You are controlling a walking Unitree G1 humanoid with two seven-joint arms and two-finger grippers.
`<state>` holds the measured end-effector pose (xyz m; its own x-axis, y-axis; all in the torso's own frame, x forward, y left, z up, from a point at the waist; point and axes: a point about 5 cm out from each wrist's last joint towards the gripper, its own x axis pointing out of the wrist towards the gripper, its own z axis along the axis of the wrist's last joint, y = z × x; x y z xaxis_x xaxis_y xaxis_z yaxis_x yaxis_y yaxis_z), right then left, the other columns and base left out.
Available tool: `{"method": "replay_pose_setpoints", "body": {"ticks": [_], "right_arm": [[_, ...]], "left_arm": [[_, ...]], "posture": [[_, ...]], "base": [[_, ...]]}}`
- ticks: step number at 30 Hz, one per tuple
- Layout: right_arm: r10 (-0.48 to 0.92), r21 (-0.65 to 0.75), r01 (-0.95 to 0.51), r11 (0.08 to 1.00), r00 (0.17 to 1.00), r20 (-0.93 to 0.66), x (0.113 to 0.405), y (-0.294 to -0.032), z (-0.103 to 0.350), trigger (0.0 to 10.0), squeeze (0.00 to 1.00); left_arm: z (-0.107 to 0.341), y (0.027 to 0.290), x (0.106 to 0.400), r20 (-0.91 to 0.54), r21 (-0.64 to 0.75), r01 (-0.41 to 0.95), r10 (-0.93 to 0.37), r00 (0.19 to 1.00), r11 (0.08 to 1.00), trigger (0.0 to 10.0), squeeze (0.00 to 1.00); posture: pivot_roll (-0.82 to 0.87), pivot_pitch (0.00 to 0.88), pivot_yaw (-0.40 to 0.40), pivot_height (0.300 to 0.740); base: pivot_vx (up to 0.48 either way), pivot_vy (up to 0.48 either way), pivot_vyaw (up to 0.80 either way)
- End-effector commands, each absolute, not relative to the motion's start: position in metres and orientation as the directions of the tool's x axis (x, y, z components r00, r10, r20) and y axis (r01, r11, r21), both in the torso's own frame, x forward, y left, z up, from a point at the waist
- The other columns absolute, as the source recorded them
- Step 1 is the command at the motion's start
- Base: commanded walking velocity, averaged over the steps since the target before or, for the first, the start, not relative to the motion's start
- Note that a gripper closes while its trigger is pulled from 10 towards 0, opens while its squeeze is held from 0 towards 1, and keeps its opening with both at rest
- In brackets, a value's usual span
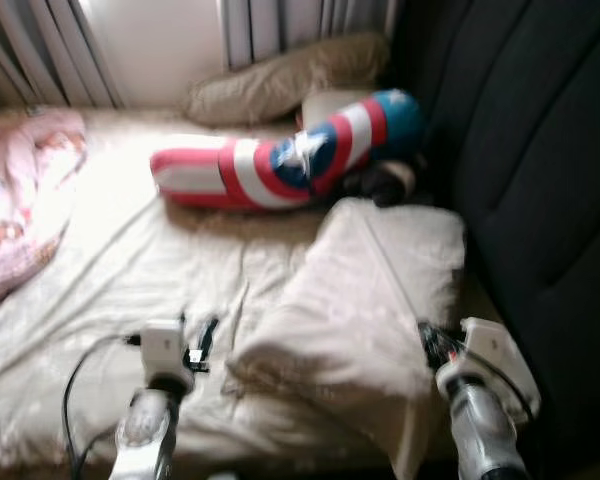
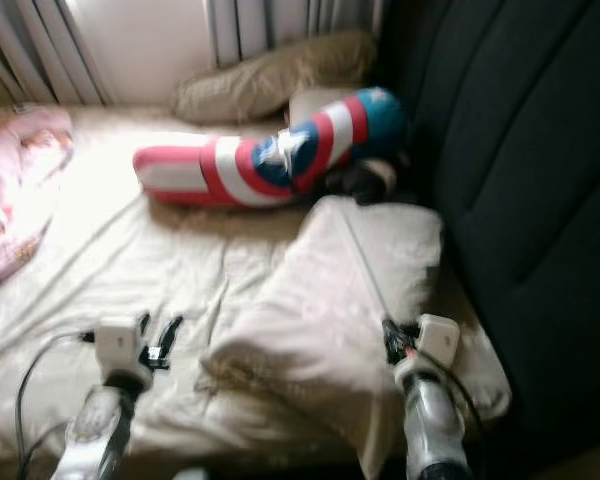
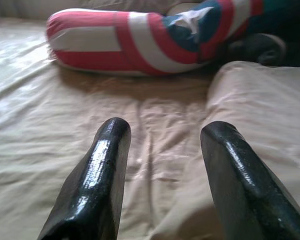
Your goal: Clean up the room
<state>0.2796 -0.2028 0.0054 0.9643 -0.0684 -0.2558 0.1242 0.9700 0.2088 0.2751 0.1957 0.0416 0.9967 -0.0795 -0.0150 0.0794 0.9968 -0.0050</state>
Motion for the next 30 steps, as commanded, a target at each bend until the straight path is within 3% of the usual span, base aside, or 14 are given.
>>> {"method": "replay_pose_setpoints", "body": {"ticks": [1, 11, 20, 21, 30], "right_arm": [[-0.062, 0.217, 0.12, 0.969, 0.965, -0.257, 0.283, -0.2, 0.007, 10.0, 0.0], [-0.07, 0.213, 0.129, 0.968, 0.962, -0.264, 0.282, -0.2, 0.006, 10.0, 0.0], [-0.047, 0.238, 0.114, 0.965, 0.961, -0.271, 0.28, -0.196, 0.003, 10.0, 0.0], [-0.047, 0.251, 0.118, 0.961, 0.961, -0.272, 0.278, -0.197, 0.002, 10.0, 1.0], [-0.08, 0.278, 0.159, 0.947, 0.958, -0.275, 0.267, -0.2, -0.004, 10.0, 1.0]], "left_arm": [[0.04, 0.2, 0.274, -0.03, -0.005, 0.067, -0.067, 0.997, 0.998, 10.0, 0.0], [0.041, 0.201, 0.274, -0.026, 0.001, 0.064, -0.064, 0.998, 0.998, 10.0, 0.0], [0.041, 0.202, 0.274, -0.027, 0.01, 0.07, -0.07, 0.997, 0.997, 10.0, 0.0], [0.041, 0.202, 0.274, -0.028, 0.01, 0.072, -0.072, 0.997, 0.997, 10.0, 0.0], [0.039, 0.203, 0.271, -0.036, 0.017, 0.083, -0.083, 0.996, 0.996, 10.0, 0.0]], "posture": [[0.04, 0.012, -0.051, 0.65], [0.04, 0.009, -0.046, 0.65], [0.04, 0.0, -0.037, 0.65], [0.04, 0.0, -0.038, 0.65], [0.04, 0.0, -0.035, 0.65]], "base": [[0.289, 0.0, 0.0], [0.285, 0.0, 0.0], [0.0, 0.0, 0.0], [0.0, 0.0, 0.0], [0.0, 0.0, 0.0]]}}
